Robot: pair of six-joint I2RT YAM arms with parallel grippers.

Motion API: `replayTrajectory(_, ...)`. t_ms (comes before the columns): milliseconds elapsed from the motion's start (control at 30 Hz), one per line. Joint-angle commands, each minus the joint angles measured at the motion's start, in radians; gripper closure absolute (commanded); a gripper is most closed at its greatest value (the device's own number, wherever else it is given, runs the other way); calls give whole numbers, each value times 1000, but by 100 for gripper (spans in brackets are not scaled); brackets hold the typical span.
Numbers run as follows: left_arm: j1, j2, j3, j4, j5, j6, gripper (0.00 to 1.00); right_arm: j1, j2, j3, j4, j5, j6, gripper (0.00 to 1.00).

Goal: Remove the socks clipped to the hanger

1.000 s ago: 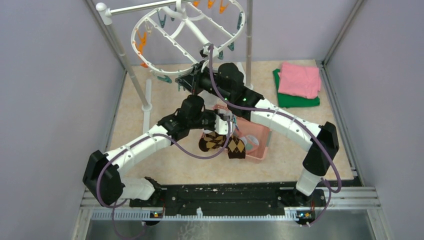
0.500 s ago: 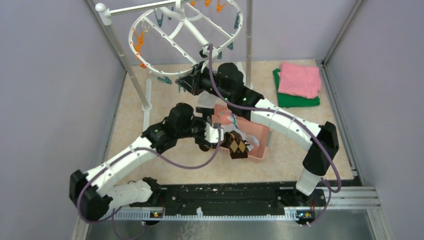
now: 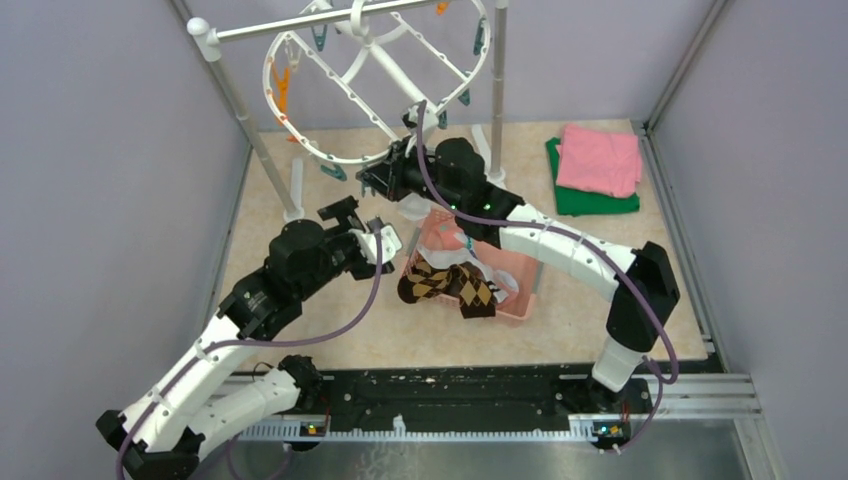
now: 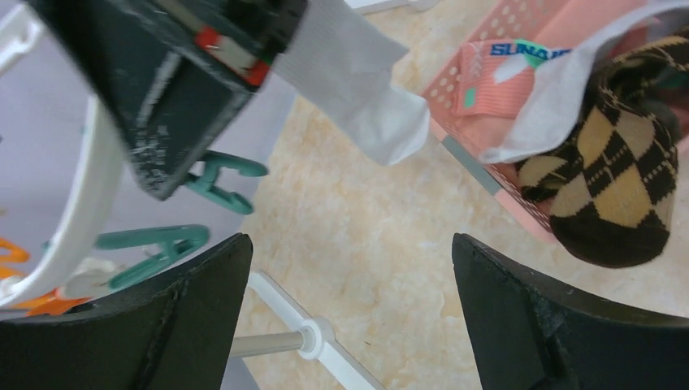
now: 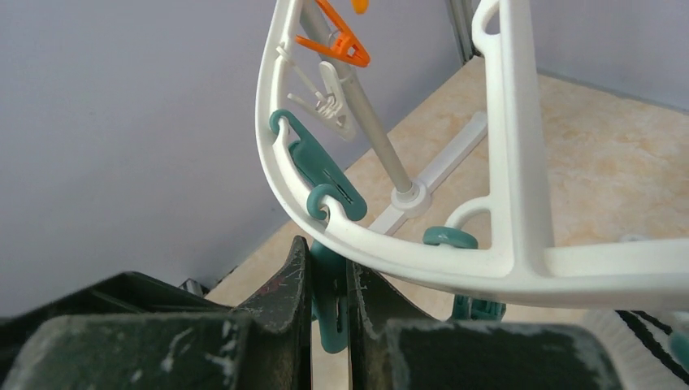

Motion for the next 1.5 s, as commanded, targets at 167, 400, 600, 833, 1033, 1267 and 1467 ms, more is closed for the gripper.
replayTrajectory(167,9,50,101,281,-228,49,3,-5,-84,-24,24,-40,27,100)
replayTrajectory(400,40,92,138,351,-244,142,5,-4,-103,-35,24,-51,41,100)
replayTrajectory(600,197,166,221,274,-67,155,15,-5,-108,-49,23,-69,54,100)
replayTrajectory(833,300,250,321,197,22,175,40,-6,-122,-49,11,-88,50,100)
replayTrajectory(1033,305,261,296,327,-46,246,70,-7,-127,-40,-15,-116,41,84)
replayTrajectory(1267,309,272,288,375,-114,259,86,-83,-225,-159,-38,-151,46,44)
replayTrajectory(1467,309,250,275,417,-117,276,82,-199,-433,-393,-63,-104,-10,32)
